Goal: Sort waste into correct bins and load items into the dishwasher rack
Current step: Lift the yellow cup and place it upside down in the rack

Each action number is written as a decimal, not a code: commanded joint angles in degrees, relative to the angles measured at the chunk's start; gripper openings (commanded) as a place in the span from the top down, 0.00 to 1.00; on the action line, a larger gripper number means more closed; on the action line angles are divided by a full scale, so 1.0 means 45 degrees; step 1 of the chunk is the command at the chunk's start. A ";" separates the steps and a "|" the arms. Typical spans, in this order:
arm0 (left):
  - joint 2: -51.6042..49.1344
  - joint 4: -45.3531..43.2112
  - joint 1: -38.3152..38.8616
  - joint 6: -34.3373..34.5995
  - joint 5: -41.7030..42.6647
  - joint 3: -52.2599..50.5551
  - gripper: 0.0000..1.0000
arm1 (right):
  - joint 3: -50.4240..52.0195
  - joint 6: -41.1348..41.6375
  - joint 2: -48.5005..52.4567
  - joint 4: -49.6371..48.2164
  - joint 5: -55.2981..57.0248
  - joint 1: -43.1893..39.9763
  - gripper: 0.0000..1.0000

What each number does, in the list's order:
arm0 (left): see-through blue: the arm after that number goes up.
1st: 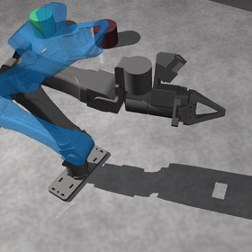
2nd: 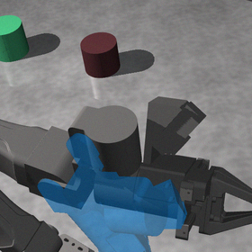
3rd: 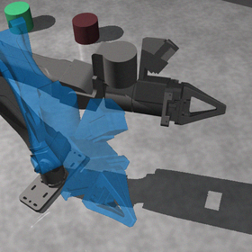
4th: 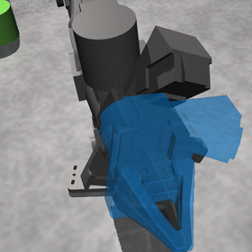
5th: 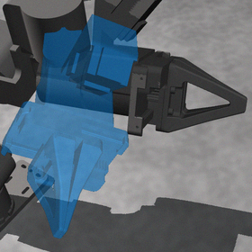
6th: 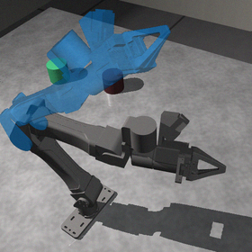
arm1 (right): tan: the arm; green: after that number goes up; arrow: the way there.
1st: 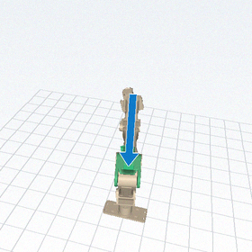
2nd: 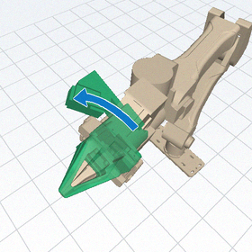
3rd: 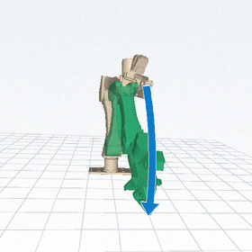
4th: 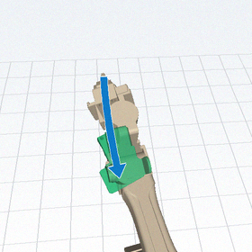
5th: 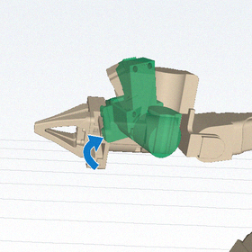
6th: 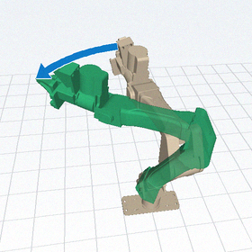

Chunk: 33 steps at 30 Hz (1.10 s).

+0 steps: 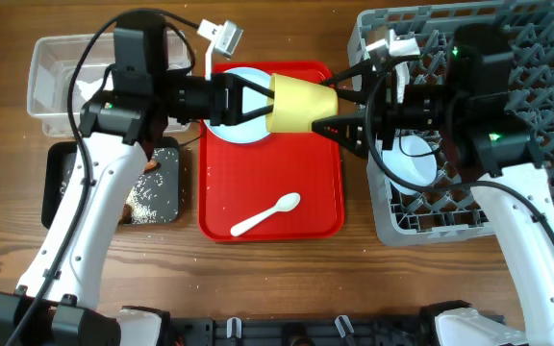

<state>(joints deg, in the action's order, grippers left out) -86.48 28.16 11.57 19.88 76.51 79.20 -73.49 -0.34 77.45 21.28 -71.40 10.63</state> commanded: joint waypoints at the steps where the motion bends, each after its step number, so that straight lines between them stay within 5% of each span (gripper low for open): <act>1: -0.0049 -0.0228 0.0627 0.0019 0.0559 0.0087 0.96 | 0.0015 -0.0267 0.0019 -0.0253 -0.0447 0.0296 0.11; 4: -0.0049 -0.0272 0.0651 0.0024 0.0559 0.0087 0.96 | 0.0015 -0.0253 0.0019 -0.0238 -0.0491 0.0316 0.38; 6: -0.0049 -0.0345 0.0651 0.0019 0.0549 0.0087 0.95 | 0.0015 -0.0257 0.0019 -0.0238 -0.0491 0.0316 0.46; 10: -0.0049 -0.0408 0.0651 0.0019 0.0253 0.0087 0.66 | 0.0015 -0.0248 0.0015 -0.0243 -0.0437 0.0287 0.48; 11: -0.0049 -0.0403 0.0617 0.0019 -0.0015 0.0087 0.29 | 0.0015 -0.0214 -0.0005 -0.0238 -0.0437 0.0131 0.51; 14: -0.0053 -0.0287 0.0233 0.0019 -0.1243 0.0083 0.12 | 0.0015 0.0471 -0.0296 0.0214 -0.0330 -0.1171 0.53; 17: -0.0121 0.0602 -0.0223 0.0010 -0.4376 0.0083 0.01 | -0.0034 0.1506 -0.1078 0.2856 0.3604 -0.2671 0.55; 20: -0.0155 0.1763 -0.0243 0.0010 -0.8743 0.0068 0.00 | -0.0636 0.2302 -0.1715 0.6679 0.9228 -0.3196 0.55; 23: -0.0155 0.2511 -0.0243 0.0005 -1.0919 0.0068 0.00 | -0.1379 0.3468 -0.1758 0.9515 1.3357 -0.3220 0.55; 28: -0.0155 0.3249 -0.0243 -0.0034 -1.2308 -0.0243 0.00 | -0.1477 0.3730 -0.1127 1.2390 1.6145 -0.5061 0.55; 33: -0.0204 0.3342 -0.0243 -0.0029 -1.2308 -0.0714 0.00 | -0.1477 0.2861 0.1593 1.2449 1.5703 -0.7427 0.55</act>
<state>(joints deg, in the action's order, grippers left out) -86.80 43.31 10.70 20.43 22.15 77.12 -79.13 14.68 78.81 77.28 -1.13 -20.08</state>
